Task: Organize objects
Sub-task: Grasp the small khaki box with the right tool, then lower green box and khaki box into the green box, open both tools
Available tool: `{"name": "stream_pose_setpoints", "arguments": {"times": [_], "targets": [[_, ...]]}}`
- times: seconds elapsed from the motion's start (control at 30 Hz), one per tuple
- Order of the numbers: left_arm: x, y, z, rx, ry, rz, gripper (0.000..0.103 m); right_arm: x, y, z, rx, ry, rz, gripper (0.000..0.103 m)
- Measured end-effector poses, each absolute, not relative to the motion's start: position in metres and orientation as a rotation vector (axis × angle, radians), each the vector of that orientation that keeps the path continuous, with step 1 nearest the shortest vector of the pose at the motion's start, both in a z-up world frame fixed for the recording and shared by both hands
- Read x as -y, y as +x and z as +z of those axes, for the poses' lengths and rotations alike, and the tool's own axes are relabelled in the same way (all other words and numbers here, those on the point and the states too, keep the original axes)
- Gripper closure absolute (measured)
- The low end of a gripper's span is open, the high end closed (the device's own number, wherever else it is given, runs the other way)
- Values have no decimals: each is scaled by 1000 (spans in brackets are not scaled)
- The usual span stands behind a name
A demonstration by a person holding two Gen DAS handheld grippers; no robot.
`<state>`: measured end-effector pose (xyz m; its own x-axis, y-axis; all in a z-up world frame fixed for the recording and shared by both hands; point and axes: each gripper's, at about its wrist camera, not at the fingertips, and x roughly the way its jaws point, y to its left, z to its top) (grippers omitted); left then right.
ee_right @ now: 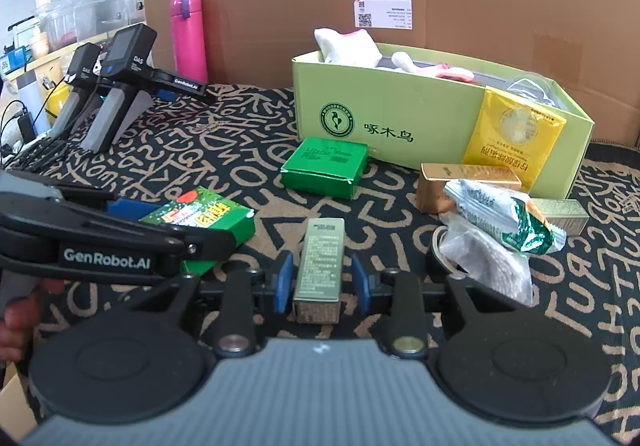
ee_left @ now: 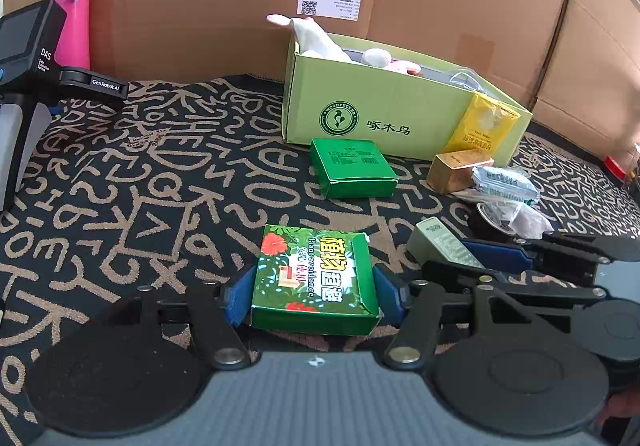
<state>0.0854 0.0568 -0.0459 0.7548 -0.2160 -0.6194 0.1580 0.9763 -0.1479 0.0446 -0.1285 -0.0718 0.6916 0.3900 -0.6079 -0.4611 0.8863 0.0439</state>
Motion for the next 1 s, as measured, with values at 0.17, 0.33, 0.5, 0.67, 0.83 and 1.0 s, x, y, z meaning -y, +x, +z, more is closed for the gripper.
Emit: {"name": "stream_pose_setpoints", "arguments": {"times": [0.17,0.33,0.5,0.67,0.83,1.0], "targets": [[-56,83,-45,-682,-82,-198,39,131,46,-72,-653,-93,486,80],[-54,80,-35,-661,-91,-228,39,138,41,-69,-639,-63,493,81],[-47,75,-10,-594,-99,-278,39,151,36,-53,-598,-29,501,81],[-35,84,23,-518,-113,-334,39,166,37,-21,-514,-26,488,81],[-17,106,54,-459,-116,-373,39,181,50,8,-442,-28,460,81],[-3,143,80,-424,-133,-364,39,195,75,28,-406,-13,425,81]]}}
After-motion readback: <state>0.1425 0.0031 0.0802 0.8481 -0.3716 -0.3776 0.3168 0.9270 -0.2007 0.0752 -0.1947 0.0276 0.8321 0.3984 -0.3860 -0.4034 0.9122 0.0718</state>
